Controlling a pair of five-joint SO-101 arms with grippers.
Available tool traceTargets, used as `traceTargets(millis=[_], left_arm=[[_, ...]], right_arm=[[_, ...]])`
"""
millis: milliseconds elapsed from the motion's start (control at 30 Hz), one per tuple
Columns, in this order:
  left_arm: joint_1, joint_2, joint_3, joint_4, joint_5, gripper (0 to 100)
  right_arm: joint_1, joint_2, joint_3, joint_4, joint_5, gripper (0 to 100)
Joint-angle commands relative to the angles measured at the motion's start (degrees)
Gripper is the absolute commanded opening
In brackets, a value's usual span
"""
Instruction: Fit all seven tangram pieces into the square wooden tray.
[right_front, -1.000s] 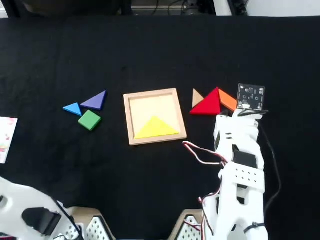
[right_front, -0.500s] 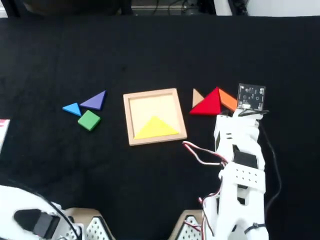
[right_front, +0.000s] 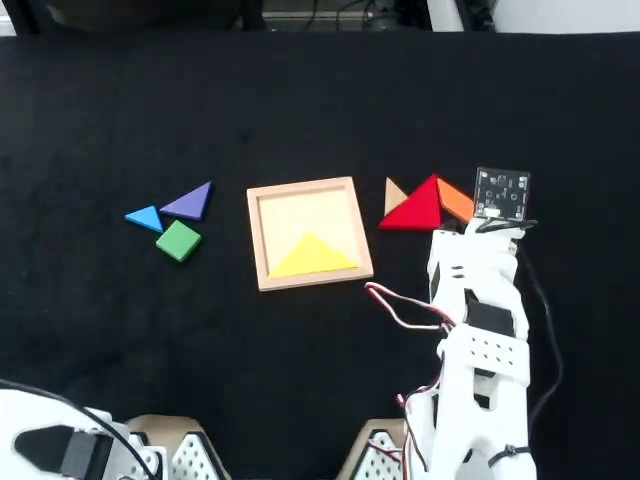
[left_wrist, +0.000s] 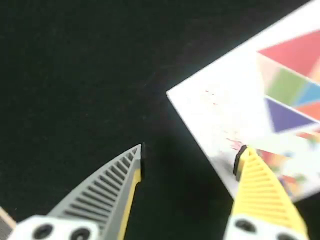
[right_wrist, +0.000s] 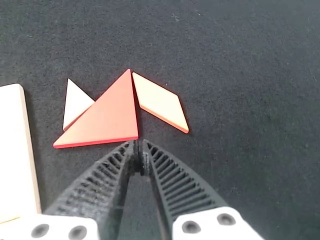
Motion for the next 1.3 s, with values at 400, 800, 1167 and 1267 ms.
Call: traceTargets(millis=[400,800,1167,1267], left_arm=[[36.4,-12.2,-10.6,13.7,32.8,31],[74.0,-29.1,21.3,13.4,35.0,31],[76.9,-24.6,34.4,12.7,25.9,31],[77.6,-29.0,37.1,12.2,25.7,31]], right_arm=[[-1.0,-1.1,-0.4,-1.1,0.1,1.4],[-3.6,-1.4,-0.4,0.1,4.4,4.9],[-4.9,-0.6,-8.8,9.4,4.9,18.3],[-8.6,3.3,-11.6,9.2,9.1,16.6]])
